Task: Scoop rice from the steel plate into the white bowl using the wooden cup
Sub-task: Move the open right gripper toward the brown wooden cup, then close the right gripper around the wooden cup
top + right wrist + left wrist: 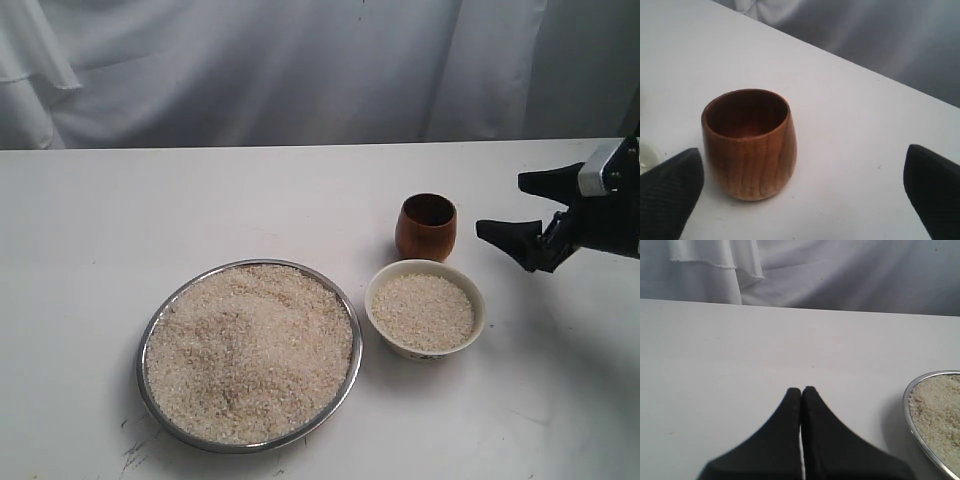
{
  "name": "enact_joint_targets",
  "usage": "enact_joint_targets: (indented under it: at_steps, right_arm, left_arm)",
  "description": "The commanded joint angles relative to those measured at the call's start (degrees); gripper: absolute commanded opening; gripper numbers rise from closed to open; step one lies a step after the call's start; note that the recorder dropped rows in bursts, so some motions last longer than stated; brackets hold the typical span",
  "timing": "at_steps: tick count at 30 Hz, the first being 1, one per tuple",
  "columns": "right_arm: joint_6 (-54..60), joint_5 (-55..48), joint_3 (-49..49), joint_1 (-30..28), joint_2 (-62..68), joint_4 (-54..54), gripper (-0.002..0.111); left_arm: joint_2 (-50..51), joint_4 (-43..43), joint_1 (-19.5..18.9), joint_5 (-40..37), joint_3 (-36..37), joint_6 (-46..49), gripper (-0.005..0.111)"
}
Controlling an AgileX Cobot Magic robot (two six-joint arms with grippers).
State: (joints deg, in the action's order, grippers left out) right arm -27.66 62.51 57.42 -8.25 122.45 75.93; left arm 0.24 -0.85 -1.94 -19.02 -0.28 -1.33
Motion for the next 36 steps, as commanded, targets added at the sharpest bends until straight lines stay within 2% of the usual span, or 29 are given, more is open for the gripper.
enact_joint_targets:
  at_steps: [1,14,24,36]
  right_arm:
    - [-6.7,4.5,6.9,-0.4,4.4,9.3,0.103]
    - [-9.8,7.5,17.3,-0.1,13.2,13.2,0.103]
    - [-10.5,7.5,22.6,3.9,17.7,13.2,0.103]
    - [-8.8,7.5,23.1,6.9,19.3,10.0,0.103]
  left_arm:
    - [-0.2,0.1,0.2,0.8,0.3,0.0,0.0]
    - [-0.2,0.1,0.2,0.8,0.3,0.0,0.0]
    - [-0.2,0.1,0.2,0.8,0.3,0.0,0.0]
    - [-0.2,0.1,0.2,0.8,0.3,0.0,0.0]
